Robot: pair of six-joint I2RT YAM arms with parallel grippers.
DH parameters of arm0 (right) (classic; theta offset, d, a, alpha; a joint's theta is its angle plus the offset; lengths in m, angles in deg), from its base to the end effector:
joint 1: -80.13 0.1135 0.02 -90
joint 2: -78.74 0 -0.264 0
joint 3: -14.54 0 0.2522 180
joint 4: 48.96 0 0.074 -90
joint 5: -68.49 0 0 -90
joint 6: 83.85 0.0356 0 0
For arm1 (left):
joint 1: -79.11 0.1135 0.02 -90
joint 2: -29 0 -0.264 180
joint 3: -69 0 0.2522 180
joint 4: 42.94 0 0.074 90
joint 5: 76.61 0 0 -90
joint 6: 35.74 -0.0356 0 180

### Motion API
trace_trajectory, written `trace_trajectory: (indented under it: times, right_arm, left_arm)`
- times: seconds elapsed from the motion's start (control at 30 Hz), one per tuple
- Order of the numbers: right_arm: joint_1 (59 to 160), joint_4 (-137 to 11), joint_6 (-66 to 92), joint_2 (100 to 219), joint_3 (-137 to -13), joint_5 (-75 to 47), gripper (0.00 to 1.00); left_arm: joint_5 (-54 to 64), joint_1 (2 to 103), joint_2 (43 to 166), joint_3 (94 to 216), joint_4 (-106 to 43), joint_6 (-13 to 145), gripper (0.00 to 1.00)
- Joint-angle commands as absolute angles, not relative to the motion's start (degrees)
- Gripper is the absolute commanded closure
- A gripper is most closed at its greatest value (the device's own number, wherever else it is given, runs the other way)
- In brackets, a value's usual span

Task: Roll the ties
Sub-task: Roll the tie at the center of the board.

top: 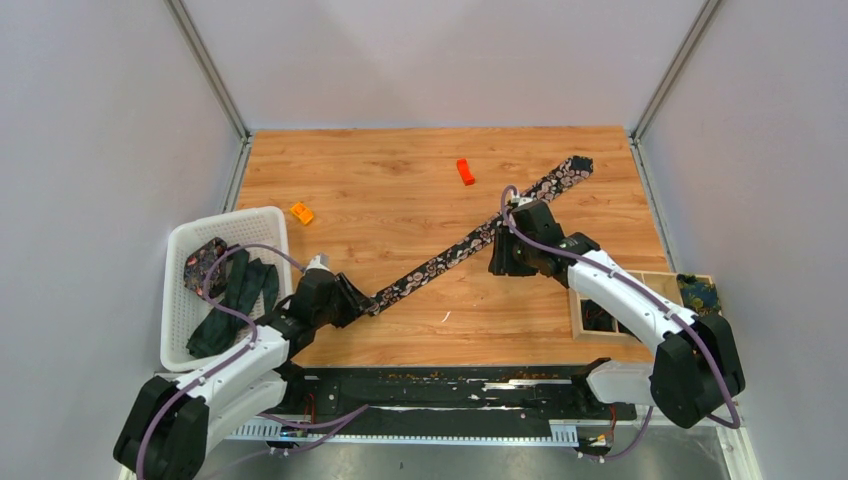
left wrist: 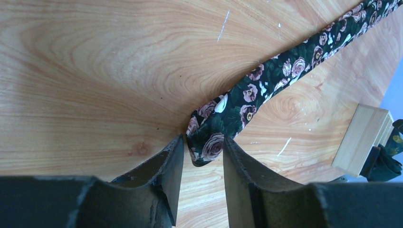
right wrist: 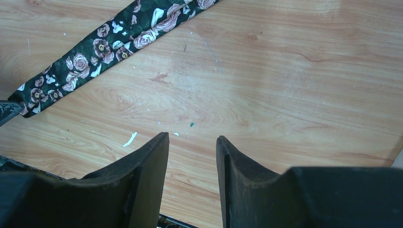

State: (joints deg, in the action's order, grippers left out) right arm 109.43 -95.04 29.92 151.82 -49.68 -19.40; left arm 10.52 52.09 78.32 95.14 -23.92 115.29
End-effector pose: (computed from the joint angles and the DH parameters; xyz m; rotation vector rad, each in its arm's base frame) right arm 0.2220 0.1261 0.2375 -0.1395 2.5766 0.4066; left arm 0.1425 -0.0747 0.1408 -0.6923 2.3570 -0.8007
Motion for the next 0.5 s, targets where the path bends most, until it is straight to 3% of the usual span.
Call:
trace_trajectory:
  times: [0.0,0.2,0.37,0.47]
  right_arm:
    - [110.12,-93.76,31.28,151.12,-49.62,-20.65,0.58]
    - [110.88,-91.56,30.35,150.53,-48.31,-19.71,0.58]
    - [114.03,-87.83,28.92,150.35,-47.86,-17.02,0.58]
    - [117.71,-85.16,29.35,151.01,-48.44,-16.37,0.59]
  left_arm:
    - [10.40,51.54,79.93,95.66,-26.28,117.41,0.59]
    - [9.25,50.61,82.94,95.42,-28.90,117.57,0.74]
    - [8.74,50.29,82.14,95.22,-30.18,116.64,0.99]
    - [8.91,50.31,80.80,96.55,-26.87,113.75,1.00]
